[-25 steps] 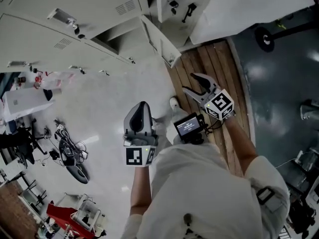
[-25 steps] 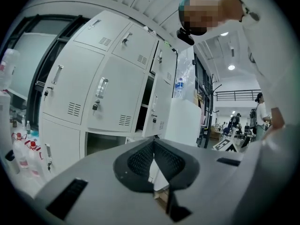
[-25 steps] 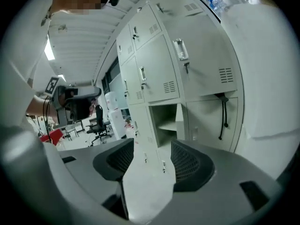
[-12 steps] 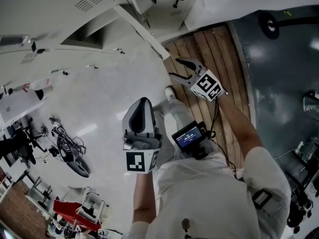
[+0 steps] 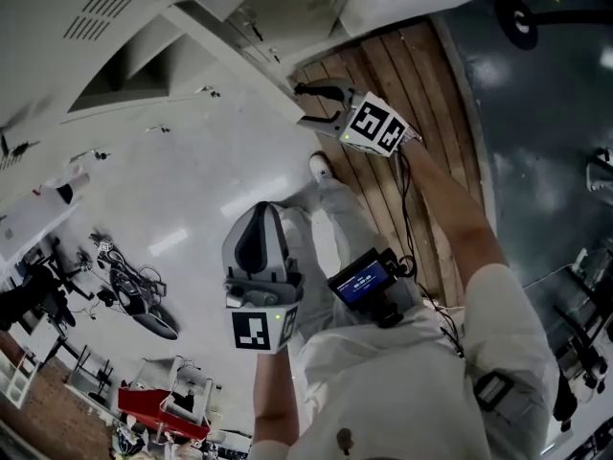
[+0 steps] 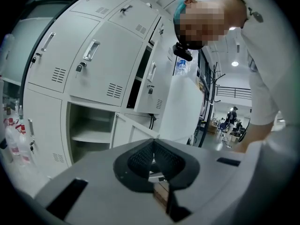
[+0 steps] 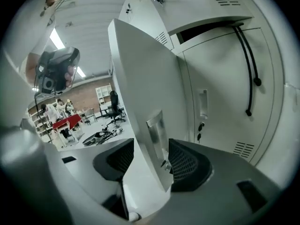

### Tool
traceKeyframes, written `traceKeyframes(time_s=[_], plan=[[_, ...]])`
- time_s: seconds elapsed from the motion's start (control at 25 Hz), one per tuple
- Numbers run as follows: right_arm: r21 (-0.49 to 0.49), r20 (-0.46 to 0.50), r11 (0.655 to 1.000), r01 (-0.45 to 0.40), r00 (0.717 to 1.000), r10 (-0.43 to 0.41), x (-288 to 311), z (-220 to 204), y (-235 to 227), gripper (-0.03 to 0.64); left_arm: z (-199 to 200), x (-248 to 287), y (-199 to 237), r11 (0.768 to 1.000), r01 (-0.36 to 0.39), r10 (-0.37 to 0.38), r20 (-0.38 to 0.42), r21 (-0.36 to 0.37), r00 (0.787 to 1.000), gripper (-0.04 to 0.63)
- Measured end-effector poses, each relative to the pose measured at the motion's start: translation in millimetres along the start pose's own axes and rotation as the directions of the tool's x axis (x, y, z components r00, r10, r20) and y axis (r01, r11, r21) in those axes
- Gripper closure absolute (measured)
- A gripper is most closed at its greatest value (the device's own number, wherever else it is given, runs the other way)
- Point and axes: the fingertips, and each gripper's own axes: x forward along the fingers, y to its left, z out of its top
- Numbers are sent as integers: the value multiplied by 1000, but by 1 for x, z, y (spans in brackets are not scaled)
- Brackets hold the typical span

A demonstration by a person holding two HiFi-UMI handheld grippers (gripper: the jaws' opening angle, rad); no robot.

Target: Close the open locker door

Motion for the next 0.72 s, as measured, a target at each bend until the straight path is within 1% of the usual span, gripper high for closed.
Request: traceKeyframes(time_s=[0.12,0.28,0.48,0.72], plan=[[-41,-10,999,-33,999,33,1,3,1,388,0,5,0,1000,5,-6,7,5,1000,588],[-73,-27,995,-67,998,65,6,3,6,388,-2,7,2,1000,5,-5,7,-13,1000,588],[-116,-37,988,-101,995,97,13,0,18,388,-13,3,4,1000,-14,14,-3,-28,1000,588],[-140,-31,981,-135,991,132,24,3,35,388,-24,-3,14,998,-39,38,-8,-46,999,588]])
